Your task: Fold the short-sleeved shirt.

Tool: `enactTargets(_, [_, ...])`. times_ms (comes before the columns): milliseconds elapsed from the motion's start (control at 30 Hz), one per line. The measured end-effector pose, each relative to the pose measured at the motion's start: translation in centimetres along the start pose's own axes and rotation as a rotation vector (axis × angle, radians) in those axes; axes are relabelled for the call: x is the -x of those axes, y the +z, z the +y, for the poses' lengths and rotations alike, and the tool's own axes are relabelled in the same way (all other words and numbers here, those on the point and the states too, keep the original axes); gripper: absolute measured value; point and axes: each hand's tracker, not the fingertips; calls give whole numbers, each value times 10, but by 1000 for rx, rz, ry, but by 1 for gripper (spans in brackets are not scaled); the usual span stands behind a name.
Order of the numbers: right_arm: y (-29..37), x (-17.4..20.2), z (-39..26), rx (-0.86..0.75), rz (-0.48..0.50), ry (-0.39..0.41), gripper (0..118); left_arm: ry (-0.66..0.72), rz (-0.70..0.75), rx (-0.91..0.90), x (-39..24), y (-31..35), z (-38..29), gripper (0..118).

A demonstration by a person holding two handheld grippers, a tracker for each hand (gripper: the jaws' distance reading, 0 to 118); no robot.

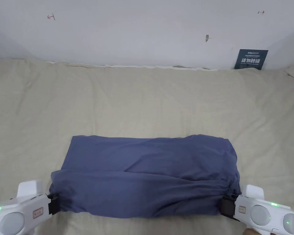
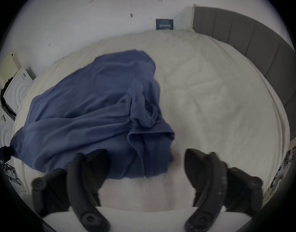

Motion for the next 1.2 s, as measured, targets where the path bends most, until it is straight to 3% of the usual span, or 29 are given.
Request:
enactTargets(33, [-9,-1,1,20,13,3,66,3,0,4,1,-1,-1,8])
enactTargets(67, [-10,0,0,25,18,1,64,8,1,7,2,-1,-2,8])
enactTargets(100, [-3,1,-3,-14,-2,-5,54,13,2,11,3,-2,-4,8])
enactTargets(133, [2,0,-4,-33,9,-4,22,17,2,13,4,-3,-5,8])
enactTargets(167, [14,5,-7,-53,48,1,16,22,3,12,5,-2,-7,8])
enactTargets(200, [20,6,-9,-51,83,-8,16,26,5,12,6,-1,-8,8])
enactTargets(267, [31,8,-11,-74,34,41,16,31,11,14,7,-1,-9,8])
enactTargets(567, [82,-23,-62,-106,50,11,16,69,15,-5,17,38,-40,8])
enactTargets(833, [80,-43,-142,19,77,-78,16,37,83,144,29,41,-105,8])
enactTargets(900, [82,-46,-148,-23,92,-121,16,46,97,213,29,32,-114,8])
enactTargets(967, [88,-41,-142,-9,84,-115,17,52,104,156,25,36,-116,9])
enactTargets(1000, [91,-40,-138,-2,82,-107,20,52,109,159,23,38,-115,15])
enactTargets(1033, [96,-38,-135,-1,69,-96,30,50,110,156,21,38,-114,29])
enactTargets(1067, [101,-36,-133,-5,55,-86,44,50,112,157,20,39,-112,49])
enactTargets(1133, [113,-32,-122,-48,17,-54,85,75,111,155,14,49,-103,98])
enactTargets(1167, [122,-30,-116,-84,17,-41,98,100,79,112,11,55,-97,110])
enactTargets(1200, [135,-26,-108,-137,24,-29,104,105,49,56,3,68,-90,115])
